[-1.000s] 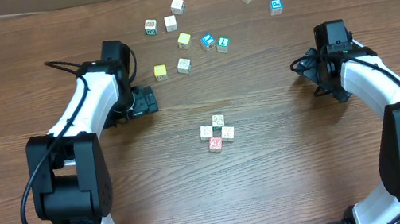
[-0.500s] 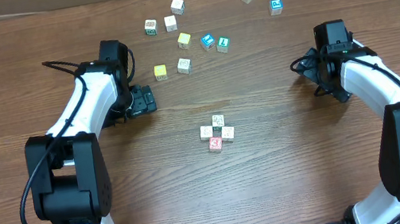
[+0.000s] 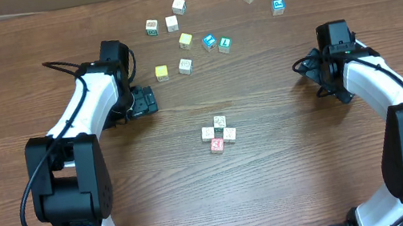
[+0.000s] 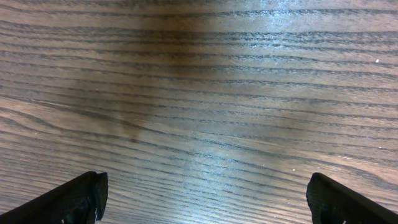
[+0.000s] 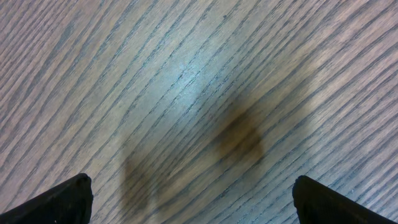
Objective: Form a circle
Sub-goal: 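Raise the left gripper and retract it up-left from the cluster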
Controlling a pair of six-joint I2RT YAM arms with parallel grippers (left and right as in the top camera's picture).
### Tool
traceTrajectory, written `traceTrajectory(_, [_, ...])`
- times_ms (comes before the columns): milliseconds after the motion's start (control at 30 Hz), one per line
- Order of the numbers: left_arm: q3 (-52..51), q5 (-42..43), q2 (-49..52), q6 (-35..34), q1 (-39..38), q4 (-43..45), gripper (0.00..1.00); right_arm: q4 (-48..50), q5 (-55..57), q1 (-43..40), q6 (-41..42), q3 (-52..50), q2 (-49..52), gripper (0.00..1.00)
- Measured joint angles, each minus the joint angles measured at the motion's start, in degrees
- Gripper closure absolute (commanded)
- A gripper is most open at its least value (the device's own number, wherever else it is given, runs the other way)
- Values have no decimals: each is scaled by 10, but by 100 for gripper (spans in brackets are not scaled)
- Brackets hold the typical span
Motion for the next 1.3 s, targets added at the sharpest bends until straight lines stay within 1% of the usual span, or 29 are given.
traceTrajectory(567, [0,0,0,0,0,0,1,1,0,0,-1,0,0,0])
traceTrajectory(633, [0,0,0,0,0,0,0,10,-14,0,0,0,0,0])
traceTrajectory(833, [0,0,0,0,0,0,0,7,-105,0,0,0,0,0])
traceTrajectory(967, [0,0,0,0,0,0,0,-19,-117,0,-1,0,0,0])
traceTrajectory(1300, [0,0,0,0,0,0,0,-17,-125,0,0,0,0,0])
